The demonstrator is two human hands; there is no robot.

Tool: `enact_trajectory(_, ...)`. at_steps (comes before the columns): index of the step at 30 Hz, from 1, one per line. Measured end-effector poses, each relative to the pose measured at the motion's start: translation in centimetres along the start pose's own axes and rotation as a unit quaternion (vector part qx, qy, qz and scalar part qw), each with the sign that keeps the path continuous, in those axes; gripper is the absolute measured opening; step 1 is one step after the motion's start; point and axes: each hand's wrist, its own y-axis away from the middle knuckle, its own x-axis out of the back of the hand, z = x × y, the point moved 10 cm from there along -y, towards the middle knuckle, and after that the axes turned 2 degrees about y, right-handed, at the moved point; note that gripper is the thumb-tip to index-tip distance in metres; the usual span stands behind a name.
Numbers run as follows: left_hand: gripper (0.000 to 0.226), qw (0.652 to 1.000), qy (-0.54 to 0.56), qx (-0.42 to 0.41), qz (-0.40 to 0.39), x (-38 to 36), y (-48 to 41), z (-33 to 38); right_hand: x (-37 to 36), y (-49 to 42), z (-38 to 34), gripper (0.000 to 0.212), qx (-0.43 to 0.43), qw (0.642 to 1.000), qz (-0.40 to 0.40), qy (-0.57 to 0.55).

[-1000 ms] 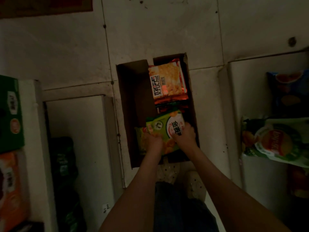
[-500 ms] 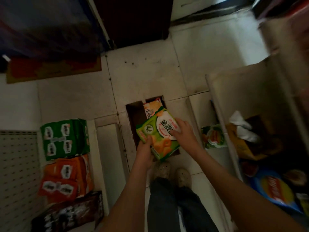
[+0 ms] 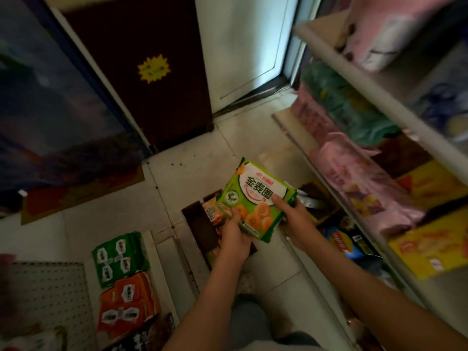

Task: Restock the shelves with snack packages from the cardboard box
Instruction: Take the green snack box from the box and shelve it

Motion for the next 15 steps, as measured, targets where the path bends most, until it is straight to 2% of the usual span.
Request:
enact_trajectory(3,0.063,0.999,-0.035,-0.027,0.023,-1.9,3.4,-0.5,2.1,4.4,-3.3,0.036,0.051,0.998,0.035,-0.018)
enact_trajectory(5,0.082,0.988,-0.076,-0.106,0.083,-2.0,5.0,1.0,3.2,6.8,-4.9,0.035,0.073,0.996,0.037,-0.026)
enact_trajectory(7,0.075,0.958,-0.152,-0.222,0.100,-4.2,8.4,2.9,5.4,9.8,-6.3,0.033,0.096,0.994,0.034,-0.048)
enact_trajectory(10,0.045,0.928,-0.241,-0.282,0.029,-9.6,13.0,2.3,9.3,14.5,-7.9,0.036,0.121,0.990,0.044,-0.059)
enact_trajectory(15,0.038,0.894,-0.375,-0.202,-0.139,-17.8,17.2,-3.4,16.0,22.1,-12.1,0.030,0.176,0.977,0.099,-0.074)
